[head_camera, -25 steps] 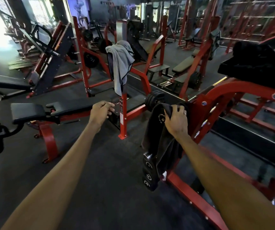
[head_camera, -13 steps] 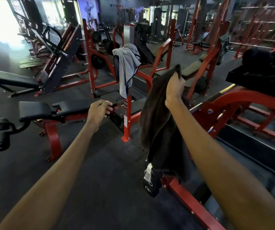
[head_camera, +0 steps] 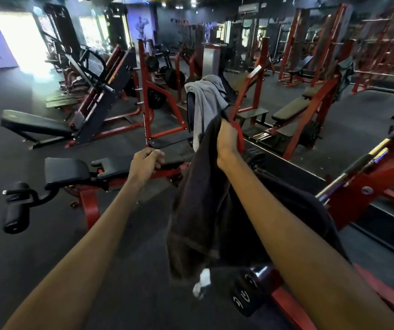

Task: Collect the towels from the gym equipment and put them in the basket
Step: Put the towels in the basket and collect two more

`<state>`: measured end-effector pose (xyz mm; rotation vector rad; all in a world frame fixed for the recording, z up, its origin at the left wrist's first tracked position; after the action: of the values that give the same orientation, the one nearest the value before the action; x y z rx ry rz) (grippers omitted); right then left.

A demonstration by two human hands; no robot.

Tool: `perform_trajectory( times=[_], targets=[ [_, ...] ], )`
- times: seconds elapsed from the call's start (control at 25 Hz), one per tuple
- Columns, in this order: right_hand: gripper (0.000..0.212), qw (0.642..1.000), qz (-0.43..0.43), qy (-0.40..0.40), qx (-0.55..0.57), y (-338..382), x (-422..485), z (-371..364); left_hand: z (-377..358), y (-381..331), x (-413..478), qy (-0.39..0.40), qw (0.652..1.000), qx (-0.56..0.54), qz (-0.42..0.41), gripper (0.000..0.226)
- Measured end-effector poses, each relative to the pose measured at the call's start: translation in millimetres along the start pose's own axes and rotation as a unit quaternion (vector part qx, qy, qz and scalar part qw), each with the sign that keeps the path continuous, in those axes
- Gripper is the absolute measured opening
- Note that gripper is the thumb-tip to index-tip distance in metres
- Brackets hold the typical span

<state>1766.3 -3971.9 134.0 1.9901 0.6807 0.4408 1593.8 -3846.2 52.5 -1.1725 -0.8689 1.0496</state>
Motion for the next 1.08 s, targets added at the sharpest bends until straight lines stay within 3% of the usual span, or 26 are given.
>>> perform_trajectory(
  times=[0.12, 0.32, 0.72, 0.84, 1.08],
  targets=[
    [0.035, 0.995, -0.006, -0.030, -0.096, -51, 33, -15, 16, 8, 52, 0.020, 1.000, -0.001, -0.004, 0.023],
    [0.023, 0.984, 0.003, -0.014, -0.175, -91, 64, -42, 17, 15, 122, 0.048, 0.999, -0.011, 0.009, 0.019],
    [0.026, 0.985, 0.002, -0.088, -0.147, -147, 247, -70, -39, -4, 303, 0.088, 0.996, 0.024, -0.004, 0.016],
    [0.037, 0.981, -0.004, -0.134, -0.141, -165, 312, -62, -71, -20, 359, 0.106, 0.994, 0.028, -0.006, 0.016],
    [0.028, 0.969, 0.015, -0.154, -0.191, -175, 417, -59, -127, -30, 463, 0.136, 0.990, 0.030, -0.014, 0.018]
  ],
)
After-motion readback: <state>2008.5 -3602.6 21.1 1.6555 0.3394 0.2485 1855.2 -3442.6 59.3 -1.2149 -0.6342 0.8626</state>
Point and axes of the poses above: each hand's wrist, its own x-axis towards the middle knuckle, its own z-axis out of the back of the hand, y = z × x, the point moved 1 cm from there along x, towards the middle knuckle, and after that the axes turned 9 degrees about z, right-handed, at the moved point
